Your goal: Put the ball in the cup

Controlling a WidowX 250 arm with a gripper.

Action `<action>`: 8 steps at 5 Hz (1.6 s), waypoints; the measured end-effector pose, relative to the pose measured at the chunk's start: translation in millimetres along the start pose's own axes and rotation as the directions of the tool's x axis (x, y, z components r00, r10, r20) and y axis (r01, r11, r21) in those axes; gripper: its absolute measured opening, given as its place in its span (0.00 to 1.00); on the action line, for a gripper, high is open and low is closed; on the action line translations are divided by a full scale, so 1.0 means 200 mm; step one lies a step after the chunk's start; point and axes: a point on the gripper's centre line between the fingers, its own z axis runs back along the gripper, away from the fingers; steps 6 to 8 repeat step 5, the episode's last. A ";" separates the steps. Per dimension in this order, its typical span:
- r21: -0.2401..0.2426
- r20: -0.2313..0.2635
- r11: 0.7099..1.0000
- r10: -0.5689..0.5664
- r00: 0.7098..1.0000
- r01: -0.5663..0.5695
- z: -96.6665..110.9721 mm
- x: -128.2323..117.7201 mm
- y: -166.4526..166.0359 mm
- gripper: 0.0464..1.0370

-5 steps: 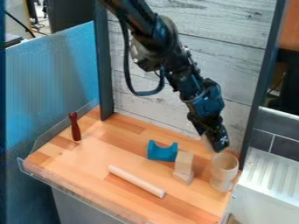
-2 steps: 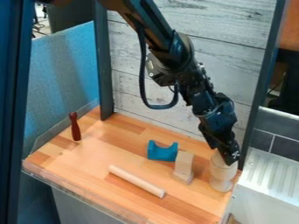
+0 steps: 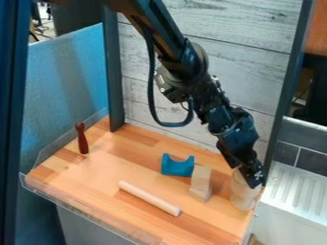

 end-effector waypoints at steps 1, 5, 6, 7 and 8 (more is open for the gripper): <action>0.043 0.043 0.997 0.061 0.997 -0.063 0.20 0.01 0.08 0.96; 0.463 -0.169 0.547 0.827 0.536 -0.697 0.65 -0.48 0.34 0.96; 0.463 -0.169 0.547 0.827 0.536 -0.697 0.65 -0.48 0.34 0.96; 0.463 -0.169 0.547 0.827 0.536 -0.697 0.65 -0.48 0.34 0.96; 0.463 -0.169 0.547 0.827 0.536 -0.697 0.65 -0.48 0.34 0.96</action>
